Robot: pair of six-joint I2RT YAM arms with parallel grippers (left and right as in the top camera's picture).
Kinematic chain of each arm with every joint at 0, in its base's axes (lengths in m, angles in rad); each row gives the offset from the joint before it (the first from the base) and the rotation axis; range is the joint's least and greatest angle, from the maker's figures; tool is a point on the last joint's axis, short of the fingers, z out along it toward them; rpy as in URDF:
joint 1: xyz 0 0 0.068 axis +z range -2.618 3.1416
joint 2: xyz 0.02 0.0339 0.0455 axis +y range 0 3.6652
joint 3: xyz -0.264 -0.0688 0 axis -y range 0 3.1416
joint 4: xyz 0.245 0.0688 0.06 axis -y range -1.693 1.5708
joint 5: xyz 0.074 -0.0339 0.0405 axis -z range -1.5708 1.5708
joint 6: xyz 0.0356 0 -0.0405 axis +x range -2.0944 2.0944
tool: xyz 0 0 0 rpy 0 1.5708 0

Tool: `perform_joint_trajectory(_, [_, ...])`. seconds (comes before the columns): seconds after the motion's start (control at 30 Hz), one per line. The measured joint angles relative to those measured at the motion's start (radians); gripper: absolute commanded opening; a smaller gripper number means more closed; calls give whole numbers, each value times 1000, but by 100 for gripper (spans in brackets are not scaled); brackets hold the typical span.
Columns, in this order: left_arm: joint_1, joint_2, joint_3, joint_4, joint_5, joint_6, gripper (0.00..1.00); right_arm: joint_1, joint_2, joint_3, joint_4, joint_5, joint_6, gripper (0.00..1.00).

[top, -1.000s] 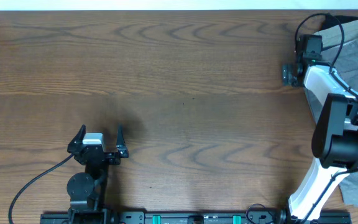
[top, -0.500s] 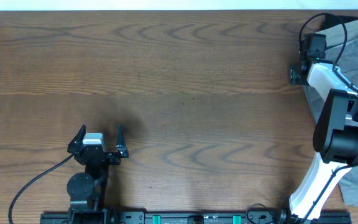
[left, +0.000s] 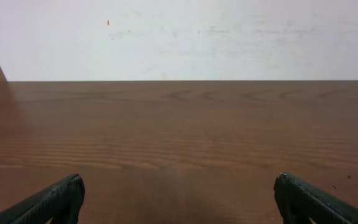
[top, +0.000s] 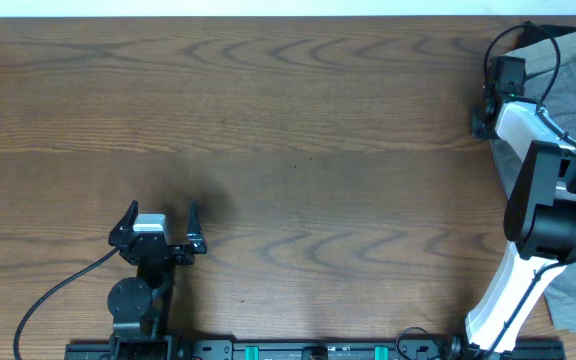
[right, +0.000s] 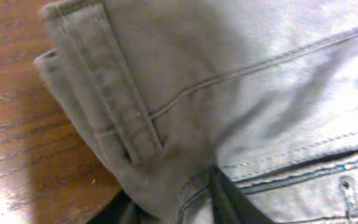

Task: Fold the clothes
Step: 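Reach the right gripper to the grey trousers on the stack, then grasp the grey trousers' waistband with the right gripper and lift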

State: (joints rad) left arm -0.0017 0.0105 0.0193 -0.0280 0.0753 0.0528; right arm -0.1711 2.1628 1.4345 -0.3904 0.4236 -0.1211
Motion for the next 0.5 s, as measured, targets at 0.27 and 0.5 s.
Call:
perform_joint_trajectory(0.27, [0, 0, 0, 0, 0, 0, 98, -2, 10, 60, -87, -5, 99, 8])
perform_joint_trajectory(0.5, [0, 0, 0, 0, 0, 0, 98, -3, 15, 124, -173, -8, 135, 1])
